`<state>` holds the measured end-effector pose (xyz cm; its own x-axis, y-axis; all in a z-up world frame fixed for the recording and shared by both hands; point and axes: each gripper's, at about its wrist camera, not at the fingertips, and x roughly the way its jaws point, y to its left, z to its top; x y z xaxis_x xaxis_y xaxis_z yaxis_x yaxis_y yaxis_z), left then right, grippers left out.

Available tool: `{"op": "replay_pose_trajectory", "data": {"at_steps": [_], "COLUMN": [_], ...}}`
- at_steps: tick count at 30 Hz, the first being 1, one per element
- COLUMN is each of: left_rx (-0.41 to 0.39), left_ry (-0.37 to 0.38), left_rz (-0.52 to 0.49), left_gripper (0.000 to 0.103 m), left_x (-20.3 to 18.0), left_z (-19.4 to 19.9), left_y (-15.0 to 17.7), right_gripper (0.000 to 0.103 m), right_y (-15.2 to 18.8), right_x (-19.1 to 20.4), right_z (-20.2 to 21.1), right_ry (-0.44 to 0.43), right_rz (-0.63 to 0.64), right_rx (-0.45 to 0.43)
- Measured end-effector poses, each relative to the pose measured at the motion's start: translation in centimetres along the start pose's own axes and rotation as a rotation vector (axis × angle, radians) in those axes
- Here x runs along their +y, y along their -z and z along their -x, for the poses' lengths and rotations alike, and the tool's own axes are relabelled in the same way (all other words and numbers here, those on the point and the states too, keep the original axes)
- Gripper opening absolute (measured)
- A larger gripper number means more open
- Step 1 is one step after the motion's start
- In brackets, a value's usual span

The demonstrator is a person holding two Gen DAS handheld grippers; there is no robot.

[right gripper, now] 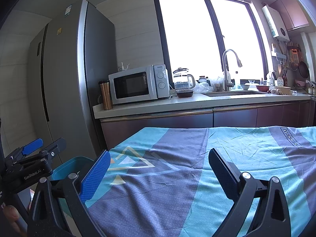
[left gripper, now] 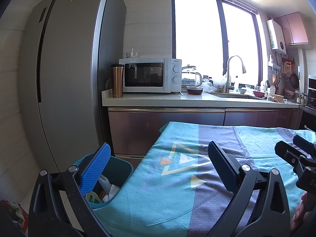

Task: Collect trash

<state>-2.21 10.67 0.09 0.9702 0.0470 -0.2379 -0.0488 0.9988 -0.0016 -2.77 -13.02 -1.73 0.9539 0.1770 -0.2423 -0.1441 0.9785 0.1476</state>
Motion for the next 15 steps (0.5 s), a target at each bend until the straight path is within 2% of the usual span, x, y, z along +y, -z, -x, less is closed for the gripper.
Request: {"op": "replay_pose_trajectory", "data": {"at_steps": [8, 11, 15], "left_rx": [0.02, 0.065, 0.163], "left_ry": [0.019, 0.046, 0.101], "left_rz": [-0.007, -0.012, -0.011], "left_gripper": [0.097, 0.097, 0.097], "left_x": [-0.6, -1.0, -1.9], "left_z": [-0.8, -1.9, -4.5], "left_y": [0.1, 0.3, 0.6], "right_gripper": [0.096, 0.096, 0.096], "right_y": [0.2, 0.3, 0.3], "right_x": [-0.7, -1.2, -3.1], "right_z": [-0.2, -0.2, -0.2], "right_ry": [0.008, 0.021, 0.058], "right_rz": [-0.012, -0.014, -0.033], "right_rx": [0.004, 0.008, 0.021]}}
